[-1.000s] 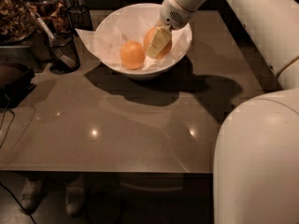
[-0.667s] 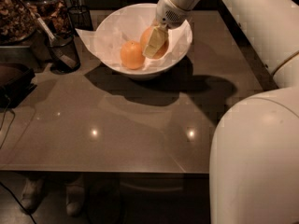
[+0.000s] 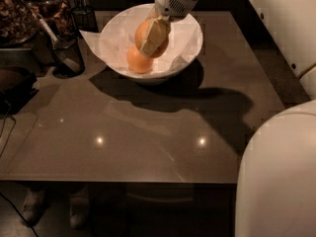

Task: Pick orange from white bowl

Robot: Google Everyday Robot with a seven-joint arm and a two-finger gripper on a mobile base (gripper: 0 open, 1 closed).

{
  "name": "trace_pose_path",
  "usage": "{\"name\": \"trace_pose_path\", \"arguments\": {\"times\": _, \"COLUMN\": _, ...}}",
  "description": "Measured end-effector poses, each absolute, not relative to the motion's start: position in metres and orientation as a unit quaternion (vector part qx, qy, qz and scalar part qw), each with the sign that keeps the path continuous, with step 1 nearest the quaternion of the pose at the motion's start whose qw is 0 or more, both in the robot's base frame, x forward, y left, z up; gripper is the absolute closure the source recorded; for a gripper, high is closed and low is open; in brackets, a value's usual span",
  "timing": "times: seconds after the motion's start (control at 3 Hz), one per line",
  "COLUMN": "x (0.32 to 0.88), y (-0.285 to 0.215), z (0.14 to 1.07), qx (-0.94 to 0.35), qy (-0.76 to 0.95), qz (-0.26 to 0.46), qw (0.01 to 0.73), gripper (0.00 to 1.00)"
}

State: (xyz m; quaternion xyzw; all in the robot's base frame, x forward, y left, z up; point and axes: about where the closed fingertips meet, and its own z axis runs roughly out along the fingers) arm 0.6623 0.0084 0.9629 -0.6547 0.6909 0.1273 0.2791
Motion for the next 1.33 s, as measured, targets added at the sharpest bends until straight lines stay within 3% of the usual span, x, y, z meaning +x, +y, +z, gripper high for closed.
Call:
{"name": "trace_pose_path", "arguments": {"times": 0.67, "x": 0.647, "y": 0.021, "z": 0.971, "qx": -0.664, "qy": 0.681, "qz": 0.127, "qw": 0.282, "gripper": 1.0}}
{"name": "trace_pose_path", "arguments": {"times": 1.33, "x": 0.577, "y": 0.037, "z": 0.983, "qx": -0.65, "qy": 0.696, "qz": 0.11, "qw": 0.285, "gripper": 1.0}}
